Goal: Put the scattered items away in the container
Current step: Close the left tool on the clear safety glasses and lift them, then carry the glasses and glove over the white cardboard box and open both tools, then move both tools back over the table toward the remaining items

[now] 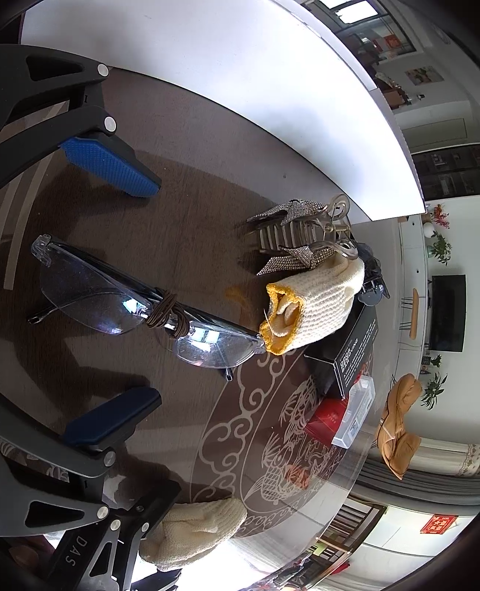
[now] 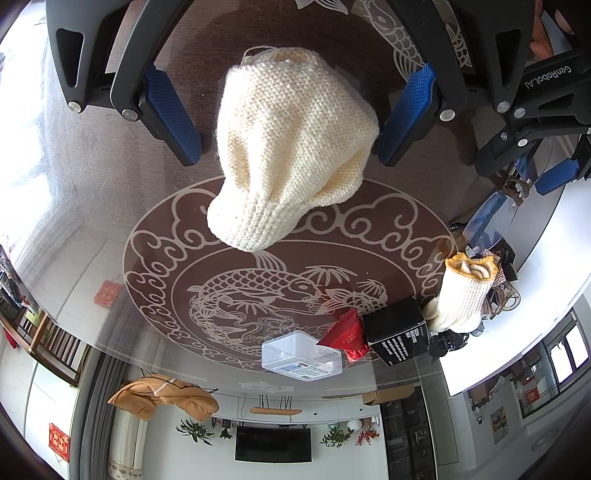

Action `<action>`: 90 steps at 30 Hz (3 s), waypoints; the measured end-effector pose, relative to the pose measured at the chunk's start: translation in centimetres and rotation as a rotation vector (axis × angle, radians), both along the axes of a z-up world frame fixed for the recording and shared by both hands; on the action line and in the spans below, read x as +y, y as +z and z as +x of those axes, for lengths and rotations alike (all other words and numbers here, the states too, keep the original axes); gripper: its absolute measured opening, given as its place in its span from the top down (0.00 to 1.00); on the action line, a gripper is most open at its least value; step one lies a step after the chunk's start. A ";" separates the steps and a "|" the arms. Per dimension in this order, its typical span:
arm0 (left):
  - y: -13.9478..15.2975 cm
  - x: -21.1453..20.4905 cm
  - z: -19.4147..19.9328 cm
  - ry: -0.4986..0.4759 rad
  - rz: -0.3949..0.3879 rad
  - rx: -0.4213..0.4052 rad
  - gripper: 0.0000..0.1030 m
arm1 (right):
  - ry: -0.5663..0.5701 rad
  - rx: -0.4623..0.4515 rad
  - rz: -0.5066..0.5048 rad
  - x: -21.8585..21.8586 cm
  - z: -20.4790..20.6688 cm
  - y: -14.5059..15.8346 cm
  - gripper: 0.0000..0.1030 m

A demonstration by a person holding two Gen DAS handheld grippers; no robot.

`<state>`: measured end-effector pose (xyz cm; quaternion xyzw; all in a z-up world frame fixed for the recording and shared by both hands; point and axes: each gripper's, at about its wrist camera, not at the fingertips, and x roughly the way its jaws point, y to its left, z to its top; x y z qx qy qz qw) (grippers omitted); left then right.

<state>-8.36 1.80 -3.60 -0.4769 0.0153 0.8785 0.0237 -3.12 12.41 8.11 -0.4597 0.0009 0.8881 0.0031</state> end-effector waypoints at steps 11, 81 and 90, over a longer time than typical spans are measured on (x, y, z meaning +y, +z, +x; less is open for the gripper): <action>2.9 -0.7 1.4 -0.063 0.179 0.070 0.80 | 0.064 0.108 -0.062 2.3 3.9 3.4 0.58; 3.5 1.0 4.4 -0.138 0.230 0.034 0.12 | 0.297 0.004 -0.126 5.8 5.4 5.6 0.25; 0.6 0.5 4.1 -0.130 0.150 0.068 0.12 | 0.214 0.043 -0.078 4.6 5.7 0.7 0.22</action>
